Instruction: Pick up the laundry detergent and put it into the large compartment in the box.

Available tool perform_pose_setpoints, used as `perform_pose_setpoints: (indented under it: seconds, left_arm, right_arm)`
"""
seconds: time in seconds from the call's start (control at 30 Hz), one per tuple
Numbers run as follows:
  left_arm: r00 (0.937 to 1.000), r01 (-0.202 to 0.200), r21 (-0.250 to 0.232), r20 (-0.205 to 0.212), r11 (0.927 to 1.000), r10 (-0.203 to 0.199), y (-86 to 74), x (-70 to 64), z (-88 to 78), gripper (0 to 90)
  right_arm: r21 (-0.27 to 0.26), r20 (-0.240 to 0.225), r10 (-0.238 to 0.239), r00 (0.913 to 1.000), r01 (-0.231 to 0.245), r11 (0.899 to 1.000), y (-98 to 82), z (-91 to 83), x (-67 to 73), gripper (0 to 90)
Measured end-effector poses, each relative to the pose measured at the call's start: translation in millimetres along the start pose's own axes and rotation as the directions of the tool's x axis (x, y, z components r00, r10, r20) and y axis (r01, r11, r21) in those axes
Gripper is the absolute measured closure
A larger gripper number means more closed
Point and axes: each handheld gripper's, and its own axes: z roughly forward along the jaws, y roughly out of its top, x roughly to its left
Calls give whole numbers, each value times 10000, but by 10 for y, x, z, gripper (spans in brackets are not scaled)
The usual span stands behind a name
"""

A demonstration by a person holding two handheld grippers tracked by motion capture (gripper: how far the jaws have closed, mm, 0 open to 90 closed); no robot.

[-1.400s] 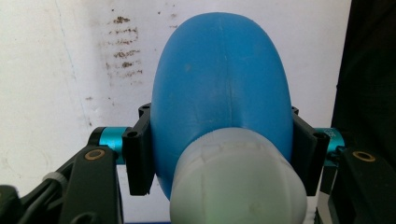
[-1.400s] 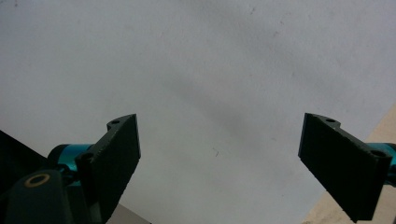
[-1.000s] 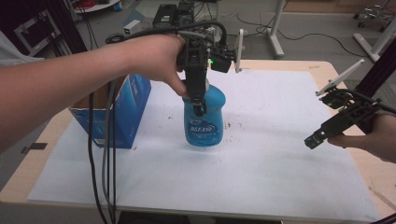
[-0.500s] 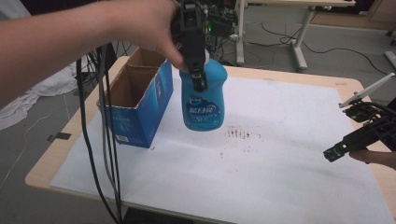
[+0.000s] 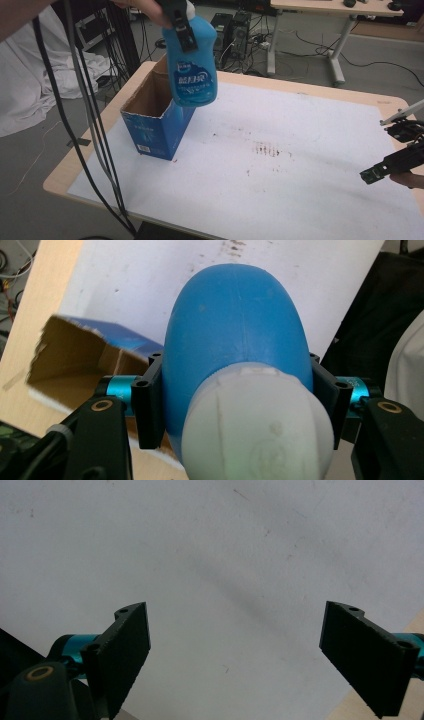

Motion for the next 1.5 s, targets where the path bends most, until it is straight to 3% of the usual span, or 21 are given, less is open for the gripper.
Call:
perform_pose_setpoints:
  seconds: [0.17, 0.33, 0.5, 0.7, 1.1, 1.3, 1.33, 1.37, 1.5]
  left_arm:
    - [9971, 740, -13, -171, 9973, -740, -204, 152, -100, 380]
    - [9894, 1423, 135, -325, 9897, -1418, -375, 284, -113, 380]
    - [9747, 2195, 243, -496, 9753, -2181, -501, 388, -116, 380]
    - [9595, 2745, 275, -731, 9612, -2719, -610, 484, -102, 381]
    - [9452, 3214, 593, -807, 9451, -3164, -673, 554, 117, 380]
    - [9473, 3166, 694, -746, 9460, -3115, -689, 587, 255, 380]
    - [9454, 3226, 656, -718, 9443, -3180, -695, 590, 285, 380]
    - [9486, 3140, 794, -687, 9461, -3090, -703, 604, 308, 380]
    - [9508, 3079, 896, -654, 9472, -3029, -730, 630, 426, 380]
  right_arm:
    - [0, 14, 78, 10000, -78, 10000, 12, 3, -21, 121]
    - [-38, -85, 130, 9999, -131, 9999, 14, 14, -37, 120]
    - [-37, -78, 190, 9998, -190, 9998, 14, 8, -52, 121]
    - [-29, -39, 178, 9998, -178, 9998, 6, -1, -63, 121]
    - [-94, -18, 158, 9999, -159, 9998, -4, -19, -82, 121]
    - [-107, 11, 239, 9997, -239, 9997, -5, -30, -82, 120]
    - [-107, 11, 239, 9997, -239, 9997, -5, -30, -82, 120]
    - [-80, 5, 222, 9998, -222, 9997, -6, -32, -84, 120]
    - [-81, 34, 241, 9997, -241, 9997, -17, -37, -89, 120]
